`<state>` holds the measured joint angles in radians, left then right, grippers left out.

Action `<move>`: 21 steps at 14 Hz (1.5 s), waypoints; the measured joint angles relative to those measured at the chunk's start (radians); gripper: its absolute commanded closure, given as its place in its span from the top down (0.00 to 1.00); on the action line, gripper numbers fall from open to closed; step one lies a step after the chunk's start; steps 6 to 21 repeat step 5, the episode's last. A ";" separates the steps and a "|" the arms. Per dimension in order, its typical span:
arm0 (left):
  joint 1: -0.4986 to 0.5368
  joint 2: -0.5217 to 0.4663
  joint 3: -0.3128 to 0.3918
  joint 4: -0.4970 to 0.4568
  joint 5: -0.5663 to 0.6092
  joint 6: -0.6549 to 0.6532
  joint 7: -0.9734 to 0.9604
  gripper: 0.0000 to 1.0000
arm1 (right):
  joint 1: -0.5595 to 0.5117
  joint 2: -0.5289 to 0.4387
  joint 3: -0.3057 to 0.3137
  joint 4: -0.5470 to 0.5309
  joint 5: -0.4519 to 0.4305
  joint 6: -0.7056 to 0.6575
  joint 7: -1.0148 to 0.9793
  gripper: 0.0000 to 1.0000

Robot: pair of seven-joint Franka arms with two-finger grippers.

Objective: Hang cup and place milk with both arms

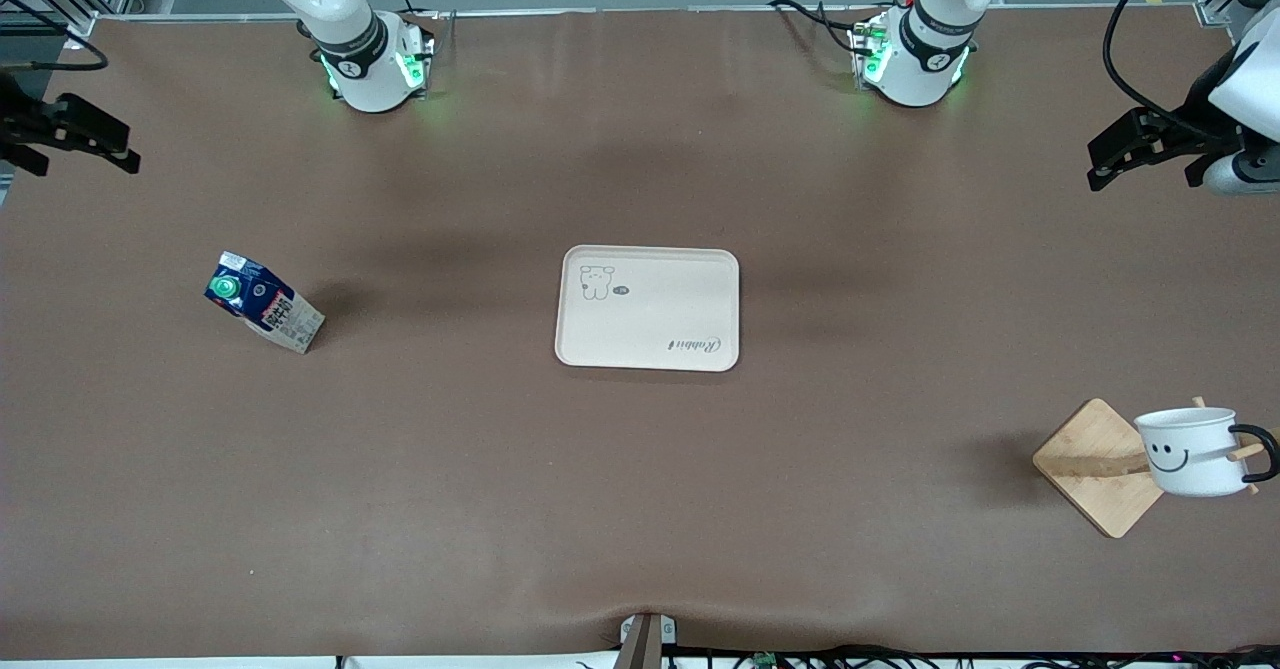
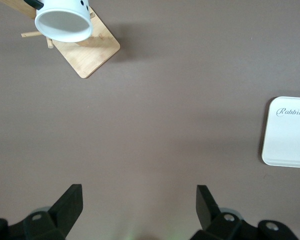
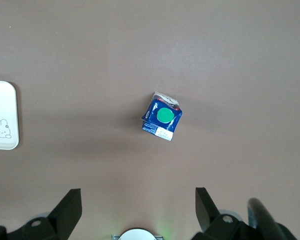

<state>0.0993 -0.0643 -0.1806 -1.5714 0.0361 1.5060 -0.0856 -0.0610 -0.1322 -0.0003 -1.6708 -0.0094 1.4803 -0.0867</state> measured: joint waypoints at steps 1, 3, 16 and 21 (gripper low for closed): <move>0.001 0.000 0.000 0.001 0.000 0.000 0.000 1.00 | 0.000 -0.004 0.000 -0.007 0.000 0.007 0.000 1.00; 0.002 0.000 0.000 0.004 0.000 0.000 0.000 1.00 | 0.000 -0.008 0.000 -0.005 0.000 0.011 0.000 1.00; 0.002 0.000 0.000 0.009 0.000 0.000 0.000 1.00 | 0.000 -0.010 0.000 -0.004 0.000 0.020 -0.001 1.00; 0.002 0.000 0.000 0.009 0.000 0.000 0.000 1.00 | 0.000 -0.010 0.000 -0.004 0.000 0.020 -0.001 1.00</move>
